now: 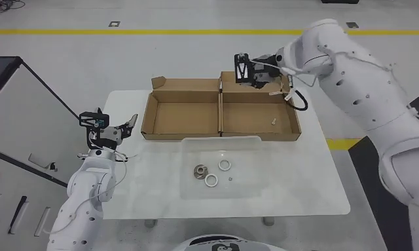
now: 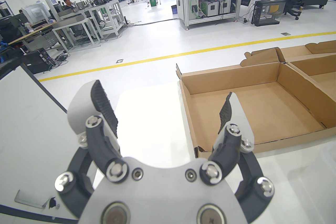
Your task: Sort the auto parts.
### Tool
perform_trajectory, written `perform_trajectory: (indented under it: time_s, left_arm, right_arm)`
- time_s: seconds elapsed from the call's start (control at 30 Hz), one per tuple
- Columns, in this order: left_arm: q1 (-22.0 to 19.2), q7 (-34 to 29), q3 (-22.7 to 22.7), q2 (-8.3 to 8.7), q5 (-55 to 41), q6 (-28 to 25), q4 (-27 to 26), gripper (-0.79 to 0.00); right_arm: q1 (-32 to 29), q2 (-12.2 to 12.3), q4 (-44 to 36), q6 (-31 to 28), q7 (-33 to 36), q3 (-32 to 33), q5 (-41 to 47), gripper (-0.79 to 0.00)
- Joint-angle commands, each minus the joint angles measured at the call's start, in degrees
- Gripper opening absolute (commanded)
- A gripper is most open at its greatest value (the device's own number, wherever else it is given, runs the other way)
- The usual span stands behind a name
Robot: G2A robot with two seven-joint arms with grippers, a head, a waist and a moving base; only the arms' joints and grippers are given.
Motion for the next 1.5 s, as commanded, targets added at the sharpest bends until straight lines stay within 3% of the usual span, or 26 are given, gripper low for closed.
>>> perform_trajectory:
  time_s: [0.0,0.4,0.9,1.47]
  left_arm:
    - [0.0,0.0,0.0,0.00,0.0,0.0,0.0,0.000]
    - [0.0,0.0,0.0,0.00,0.0,0.0,0.0,0.000]
    - [0.0,0.0,0.0,0.00,0.0,0.0,0.0,0.000]
    - [0.0,0.0,0.0,0.00,0.0,0.0,0.0,0.000]
  right_arm:
    - [2.1,-0.6,1.4,0.0,-0.8,-3.7,-1.7,-0.785]
    - [9.5,-6.1,10.5,0.0,-7.0,-22.1,-6.6,-0.785]
    - [3.7,-13.5,23.0,0.0,-1.5,-22.1,-13.7,-0.785]
    - [-0.2,-18.2,36.1,0.0,-2.5,-22.1,-20.0,-0.785]
